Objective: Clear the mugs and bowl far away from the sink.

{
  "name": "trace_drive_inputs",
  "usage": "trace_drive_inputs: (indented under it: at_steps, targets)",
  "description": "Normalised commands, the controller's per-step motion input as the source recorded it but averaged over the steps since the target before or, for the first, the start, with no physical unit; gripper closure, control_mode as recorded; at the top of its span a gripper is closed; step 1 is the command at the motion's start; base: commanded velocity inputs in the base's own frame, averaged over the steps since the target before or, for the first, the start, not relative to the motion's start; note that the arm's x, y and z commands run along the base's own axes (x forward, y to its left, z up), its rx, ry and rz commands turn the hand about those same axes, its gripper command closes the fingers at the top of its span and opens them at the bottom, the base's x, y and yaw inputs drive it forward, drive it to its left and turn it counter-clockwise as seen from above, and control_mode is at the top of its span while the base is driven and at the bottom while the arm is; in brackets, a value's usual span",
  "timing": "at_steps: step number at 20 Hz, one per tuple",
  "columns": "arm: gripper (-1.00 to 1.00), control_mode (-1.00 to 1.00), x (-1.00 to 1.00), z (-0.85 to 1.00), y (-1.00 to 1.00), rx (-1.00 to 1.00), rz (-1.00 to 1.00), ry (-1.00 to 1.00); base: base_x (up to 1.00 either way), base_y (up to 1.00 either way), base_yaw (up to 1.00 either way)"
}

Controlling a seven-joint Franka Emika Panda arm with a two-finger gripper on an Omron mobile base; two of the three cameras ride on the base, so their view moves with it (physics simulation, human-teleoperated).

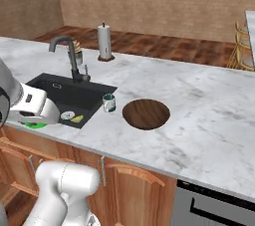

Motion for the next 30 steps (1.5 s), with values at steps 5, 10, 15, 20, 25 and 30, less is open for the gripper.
trace_drive_inputs:
  at_steps: [5, 10, 15, 20, 25, 30]
  targets:
    - [1.0, 1.0, 0.0, 0.0, 0.0, 0.0, 0.0, 0.0, -0.15, 1.0, 0.45]
    - [1.0, 1.0, 0.0, 0.0, 0.0, 0.0, 0.0, 0.0, -0.12, 1.0, 0.63]
    - [1.0, 1.0, 0.0, 0.0, 0.0, 0.0, 0.0, 0.0, 0.0, 0.48, 0.89]
    - [1.0, 1.0, 0.0, 0.0, 0.0, 0.0, 0.0, 0.0, 0.0, 0.0, 1.0]
    - [1.0, 1.0, 0.0, 0.0, 0.0, 0.0, 0.0, 0.0, 0.0, 0.0, 1.0]
    - [1.0, 1.0, 0.0, 0.0, 0.0, 0.0, 0.0, 0.0, 0.0, 0.0, 1.0]
